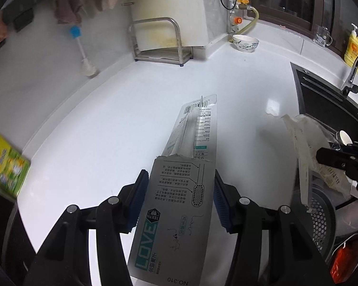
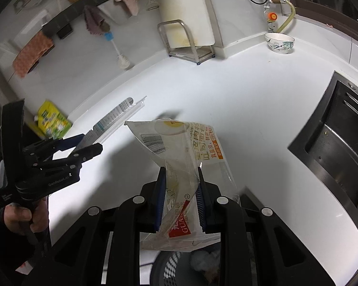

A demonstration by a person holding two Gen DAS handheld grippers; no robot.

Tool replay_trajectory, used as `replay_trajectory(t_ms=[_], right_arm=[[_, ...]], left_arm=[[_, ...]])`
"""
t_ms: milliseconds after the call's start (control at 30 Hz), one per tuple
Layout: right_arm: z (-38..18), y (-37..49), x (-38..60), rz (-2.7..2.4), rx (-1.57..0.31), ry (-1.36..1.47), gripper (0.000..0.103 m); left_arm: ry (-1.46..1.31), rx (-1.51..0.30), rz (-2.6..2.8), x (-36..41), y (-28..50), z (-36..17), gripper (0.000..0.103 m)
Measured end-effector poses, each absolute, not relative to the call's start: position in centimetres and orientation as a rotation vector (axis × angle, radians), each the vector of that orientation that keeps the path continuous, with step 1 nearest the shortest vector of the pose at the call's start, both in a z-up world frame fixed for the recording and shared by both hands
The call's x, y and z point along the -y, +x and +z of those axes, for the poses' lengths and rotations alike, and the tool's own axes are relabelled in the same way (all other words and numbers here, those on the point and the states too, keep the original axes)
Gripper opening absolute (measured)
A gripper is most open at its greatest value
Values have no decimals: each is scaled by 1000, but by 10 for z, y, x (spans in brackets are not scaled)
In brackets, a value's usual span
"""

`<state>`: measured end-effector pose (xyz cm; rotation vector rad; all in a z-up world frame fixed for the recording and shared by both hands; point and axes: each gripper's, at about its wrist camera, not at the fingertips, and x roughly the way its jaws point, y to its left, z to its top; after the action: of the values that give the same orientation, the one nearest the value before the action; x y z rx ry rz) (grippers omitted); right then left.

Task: Collect trash
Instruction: 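Carry the toothbrush package and food bag with both tools over the bin, then open both tools over the bin to drop the package and bag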

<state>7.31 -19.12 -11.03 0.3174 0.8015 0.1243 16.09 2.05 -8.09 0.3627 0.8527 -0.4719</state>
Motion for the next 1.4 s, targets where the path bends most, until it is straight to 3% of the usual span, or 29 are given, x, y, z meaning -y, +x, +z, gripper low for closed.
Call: replay_trajectory(t_ms=[733,1400], right_arm=[[-156,-72,234,224,-902,257,23],[-236,-54,246,220,-1067,282,23]], left_arm=[[242,-935,-367,29,-33,-92,51],[220,-1117,-355,61,-54,-170,51]])
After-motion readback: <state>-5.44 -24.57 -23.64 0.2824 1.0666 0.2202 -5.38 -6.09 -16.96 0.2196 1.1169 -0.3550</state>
